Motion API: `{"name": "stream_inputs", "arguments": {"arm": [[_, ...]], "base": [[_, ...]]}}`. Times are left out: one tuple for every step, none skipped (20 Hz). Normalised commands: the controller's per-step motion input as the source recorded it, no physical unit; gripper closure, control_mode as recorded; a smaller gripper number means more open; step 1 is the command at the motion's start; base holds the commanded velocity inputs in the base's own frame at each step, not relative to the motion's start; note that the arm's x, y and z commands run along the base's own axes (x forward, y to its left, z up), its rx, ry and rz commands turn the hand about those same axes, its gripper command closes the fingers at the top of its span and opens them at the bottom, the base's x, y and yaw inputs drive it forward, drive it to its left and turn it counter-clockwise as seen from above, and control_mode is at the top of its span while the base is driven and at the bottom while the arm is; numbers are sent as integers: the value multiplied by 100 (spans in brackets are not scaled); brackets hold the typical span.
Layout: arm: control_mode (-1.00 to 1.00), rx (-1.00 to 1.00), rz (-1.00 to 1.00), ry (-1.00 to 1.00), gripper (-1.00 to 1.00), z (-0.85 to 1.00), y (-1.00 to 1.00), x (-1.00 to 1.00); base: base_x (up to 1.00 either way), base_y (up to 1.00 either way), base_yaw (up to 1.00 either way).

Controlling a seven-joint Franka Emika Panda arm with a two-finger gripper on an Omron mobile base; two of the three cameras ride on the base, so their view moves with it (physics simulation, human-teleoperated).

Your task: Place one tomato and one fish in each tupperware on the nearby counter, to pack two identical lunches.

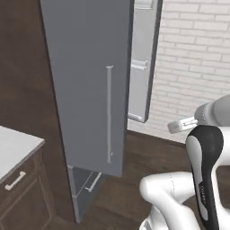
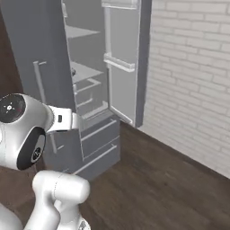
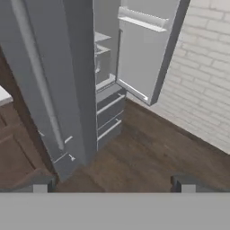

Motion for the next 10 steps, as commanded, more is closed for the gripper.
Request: {"name": "stream_inputs", "arguments": {"arm": [[100, 0, 0, 0, -100, 0, 0, 0], [100, 0, 0, 0, -100, 0, 0, 0], [100, 0, 0, 0, -100, 0, 0, 0], [100, 0, 0, 0, -100, 0, 0, 0], [100, 0, 0, 0, -100, 0, 0, 0], [100, 0, 0, 0, -100, 0, 0, 0], [100, 0, 0, 0, -100, 0, 0, 0], [100, 0, 0, 0, -100, 0, 0, 0], [100, 0, 0, 0, -100, 0, 0, 0], [100, 0, 0, 0, -100, 0, 0, 0]], "base": [[53, -43, -71], [54, -41, -71], [55, -41, -71], [55, -41, -72], [53, -41, -72], [51, -43, -72], [44, -46, -70], [38, -49, -69], [34, -45, -61], [33, -41, -54]]}}
